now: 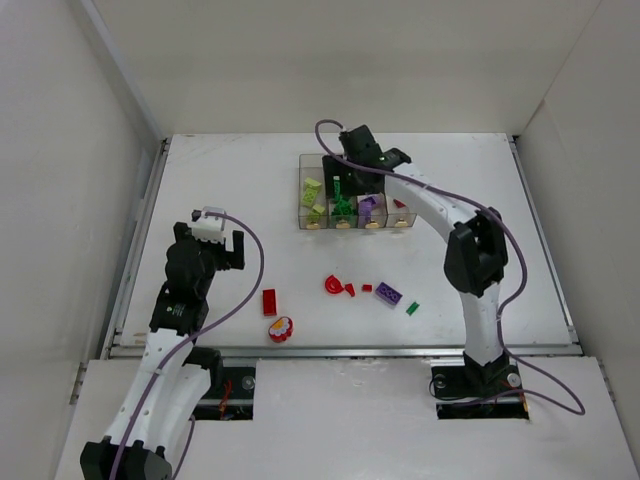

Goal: Sort the legos into containers by color

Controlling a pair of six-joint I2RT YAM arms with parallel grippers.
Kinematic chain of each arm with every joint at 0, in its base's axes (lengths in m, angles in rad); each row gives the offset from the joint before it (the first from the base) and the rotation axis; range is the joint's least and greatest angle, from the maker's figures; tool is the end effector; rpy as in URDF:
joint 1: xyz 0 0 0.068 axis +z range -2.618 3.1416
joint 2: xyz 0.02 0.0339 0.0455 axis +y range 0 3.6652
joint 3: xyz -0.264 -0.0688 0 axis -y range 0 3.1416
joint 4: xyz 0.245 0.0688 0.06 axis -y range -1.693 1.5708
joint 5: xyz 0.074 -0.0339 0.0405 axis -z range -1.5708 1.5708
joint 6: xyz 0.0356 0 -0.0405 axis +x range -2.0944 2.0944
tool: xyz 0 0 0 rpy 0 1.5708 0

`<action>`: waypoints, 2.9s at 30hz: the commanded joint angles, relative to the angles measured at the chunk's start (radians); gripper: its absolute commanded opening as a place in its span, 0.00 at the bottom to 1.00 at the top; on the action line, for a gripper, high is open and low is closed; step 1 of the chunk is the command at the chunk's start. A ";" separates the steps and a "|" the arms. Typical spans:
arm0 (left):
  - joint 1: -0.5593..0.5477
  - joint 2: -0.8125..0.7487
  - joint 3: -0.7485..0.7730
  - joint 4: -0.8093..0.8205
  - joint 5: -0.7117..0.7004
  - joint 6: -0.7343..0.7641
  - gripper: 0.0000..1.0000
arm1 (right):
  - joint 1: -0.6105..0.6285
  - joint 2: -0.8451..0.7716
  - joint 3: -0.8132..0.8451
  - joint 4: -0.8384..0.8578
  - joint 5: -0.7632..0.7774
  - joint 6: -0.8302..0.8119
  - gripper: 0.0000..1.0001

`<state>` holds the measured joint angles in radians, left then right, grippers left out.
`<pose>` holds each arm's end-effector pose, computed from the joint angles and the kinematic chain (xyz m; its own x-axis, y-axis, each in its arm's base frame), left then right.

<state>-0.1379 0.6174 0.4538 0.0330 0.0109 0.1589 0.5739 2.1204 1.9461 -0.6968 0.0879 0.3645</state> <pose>0.1633 -0.0231 0.2714 -0.1039 0.1742 -0.9792 0.1667 0.9737 0.1555 0.4049 0.2580 0.2715 -0.7761 -0.0789 -0.6256 -0.2319 0.9583 0.1668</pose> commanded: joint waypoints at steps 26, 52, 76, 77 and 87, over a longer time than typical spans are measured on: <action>0.021 -0.191 0.082 0.074 -0.592 -0.016 1.00 | 0.601 0.173 0.077 -0.110 0.092 0.220 0.97; 0.021 -0.269 0.102 -0.074 -0.368 -0.053 1.00 | 0.539 0.041 0.014 -0.053 0.222 0.185 0.00; 0.031 0.073 0.270 -0.540 0.607 0.690 0.96 | -0.194 0.036 0.069 -0.136 0.316 -0.214 0.18; 0.031 0.096 0.288 -0.635 0.619 0.747 0.96 | -0.204 0.050 0.070 -0.136 0.316 -0.214 0.21; -0.095 0.238 0.339 -0.967 0.584 1.315 0.99 | -0.204 0.007 0.030 -0.136 0.291 -0.233 0.88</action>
<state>-0.2016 0.8413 0.7261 -0.7578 0.5472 1.2087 0.3683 2.2089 1.9556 -0.8371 0.3805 0.1406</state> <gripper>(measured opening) 0.992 0.868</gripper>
